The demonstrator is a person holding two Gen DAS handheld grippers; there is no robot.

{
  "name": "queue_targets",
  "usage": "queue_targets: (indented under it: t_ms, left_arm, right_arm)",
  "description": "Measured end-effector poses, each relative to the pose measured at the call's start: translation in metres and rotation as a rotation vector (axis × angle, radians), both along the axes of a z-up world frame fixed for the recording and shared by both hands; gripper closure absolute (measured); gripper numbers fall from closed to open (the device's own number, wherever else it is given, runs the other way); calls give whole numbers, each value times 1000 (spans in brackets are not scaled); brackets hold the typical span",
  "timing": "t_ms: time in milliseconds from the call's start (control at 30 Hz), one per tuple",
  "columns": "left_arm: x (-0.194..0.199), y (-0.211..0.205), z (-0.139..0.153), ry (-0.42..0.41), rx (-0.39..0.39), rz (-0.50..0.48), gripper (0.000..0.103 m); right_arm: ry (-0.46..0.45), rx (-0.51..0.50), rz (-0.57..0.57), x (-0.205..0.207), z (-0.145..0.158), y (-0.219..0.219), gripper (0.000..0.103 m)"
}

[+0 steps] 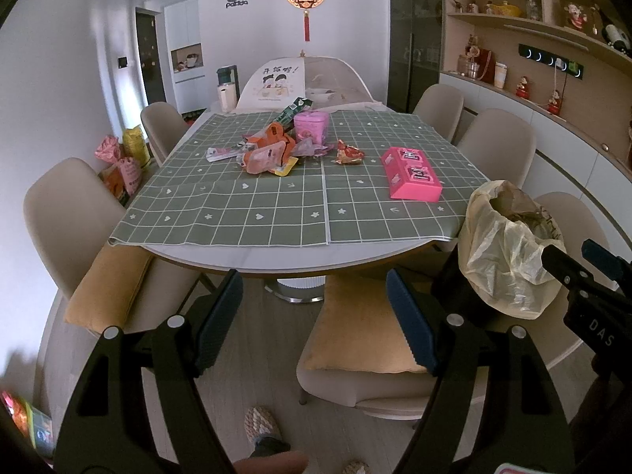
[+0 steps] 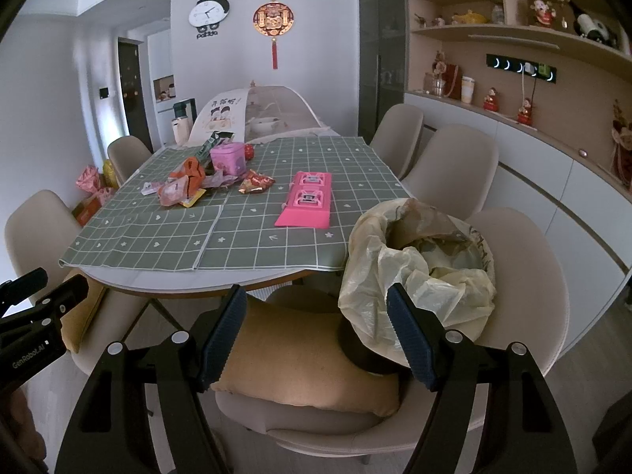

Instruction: Collect trash

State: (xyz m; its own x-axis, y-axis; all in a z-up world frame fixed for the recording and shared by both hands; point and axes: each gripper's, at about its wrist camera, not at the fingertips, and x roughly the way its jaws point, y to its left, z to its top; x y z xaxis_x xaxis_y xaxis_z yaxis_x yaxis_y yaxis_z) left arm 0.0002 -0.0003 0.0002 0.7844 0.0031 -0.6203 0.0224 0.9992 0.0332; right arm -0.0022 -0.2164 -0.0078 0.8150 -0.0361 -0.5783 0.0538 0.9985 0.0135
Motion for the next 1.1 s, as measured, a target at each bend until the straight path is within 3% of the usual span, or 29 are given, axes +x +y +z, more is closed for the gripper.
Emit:
queue_targets:
  t_ms: [1100]
  left_arm:
    - [-2,-3,2,-1,-1,4,32]
  right_arm:
    - [0,1,5,-1,-2,0,33]
